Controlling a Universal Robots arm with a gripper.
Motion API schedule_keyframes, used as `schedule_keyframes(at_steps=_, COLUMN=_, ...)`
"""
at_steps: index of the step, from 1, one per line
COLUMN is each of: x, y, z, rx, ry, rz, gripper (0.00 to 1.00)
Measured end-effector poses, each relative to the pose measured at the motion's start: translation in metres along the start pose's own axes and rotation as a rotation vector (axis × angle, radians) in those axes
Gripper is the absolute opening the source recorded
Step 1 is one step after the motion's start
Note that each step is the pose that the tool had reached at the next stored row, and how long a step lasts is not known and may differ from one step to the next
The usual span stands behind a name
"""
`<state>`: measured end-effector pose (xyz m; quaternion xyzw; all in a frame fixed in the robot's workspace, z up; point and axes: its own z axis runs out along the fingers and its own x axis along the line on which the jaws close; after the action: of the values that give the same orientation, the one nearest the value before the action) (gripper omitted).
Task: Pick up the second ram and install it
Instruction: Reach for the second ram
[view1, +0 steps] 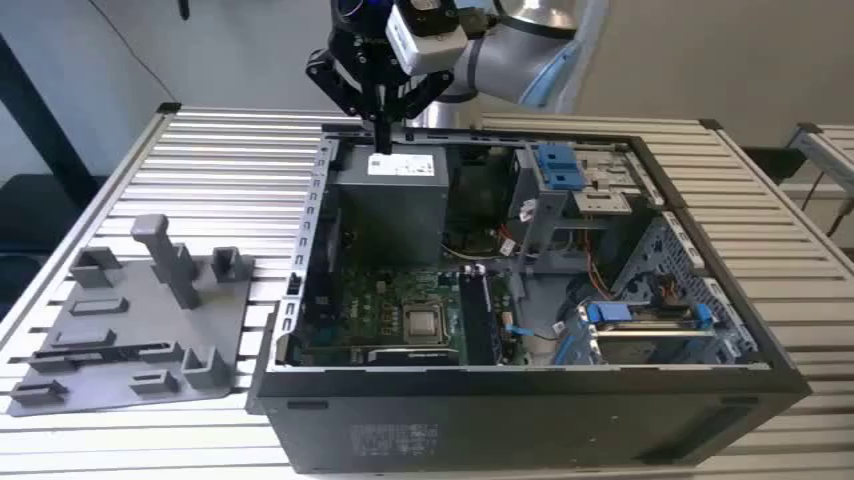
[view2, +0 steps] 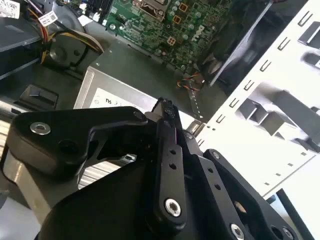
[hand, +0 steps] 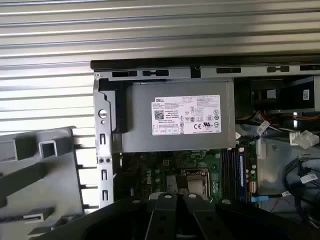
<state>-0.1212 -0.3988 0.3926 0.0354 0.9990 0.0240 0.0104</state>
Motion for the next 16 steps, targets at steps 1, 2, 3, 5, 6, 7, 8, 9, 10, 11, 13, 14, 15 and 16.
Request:
schedule_keyframes(at_steps=1, x=0.0000, y=0.0000, z=0.0000, rx=0.0000, ry=0.0000, rz=0.000, gripper=0.11)
schedule_keyframes(at_steps=2, x=0.0000, y=0.0000, z=0.0000, rx=0.0000, ry=0.0000, rz=0.000, gripper=0.11)
schedule_keyframes(at_steps=3, x=0.0000, y=0.0000, z=0.0000, rx=0.0000, ry=0.0000, rz=0.000, gripper=0.11)
schedule_keyframes(at_steps=5, x=0.0000, y=0.0000, z=0.0000, rx=0.0000, ry=0.0000, rz=0.000, gripper=0.11)
schedule_keyframes(at_steps=6, x=0.0000, y=0.0000, z=0.0000, rx=0.0000, ry=0.0000, rz=0.000, gripper=0.11)
schedule_keyframes(at_steps=7, x=0.0000, y=0.0000, z=0.0000, rx=0.0000, ry=0.0000, rz=0.000, gripper=0.11)
schedule_keyframes(at_steps=8, x=0.0000, y=0.0000, z=0.0000, rx=0.0000, ry=0.0000, rz=0.000, gripper=0.11)
schedule_keyframes(at_steps=9, x=0.0000, y=0.0000, z=0.0000, rx=0.0000, ry=0.0000, rz=0.000, gripper=0.11)
schedule_keyframes(at_steps=10, x=0.0001, y=0.0000, z=0.0000, rx=0.0000, ry=0.0000, rz=0.000, gripper=0.11)
schedule_keyframes(at_steps=11, x=0.0002, y=-0.0001, z=0.0000, rx=0.0000, ry=0.0000, rz=0.000, gripper=0.11)
schedule_keyframes(at_steps=13, x=0.0010, y=-0.0003, z=-0.0001, rx=0.0000, ry=0.0000, rz=0.000, gripper=0.11)
schedule_keyframes(at_steps=14, x=0.0018, y=-0.0004, z=-0.0001, rx=0.0000, ry=0.0001, rz=0.000, gripper=0.11)
schedule_keyframes(at_steps=15, x=0.0029, y=-0.0006, z=-0.0002, rx=0.0001, ry=-0.0001, rz=0.000, gripper=0.11)
schedule_keyframes(at_steps=16, x=0.0042, y=-0.0008, z=-0.0002, rx=0.0000, ry=-0.0003, rz=0.000, gripper=0.11)
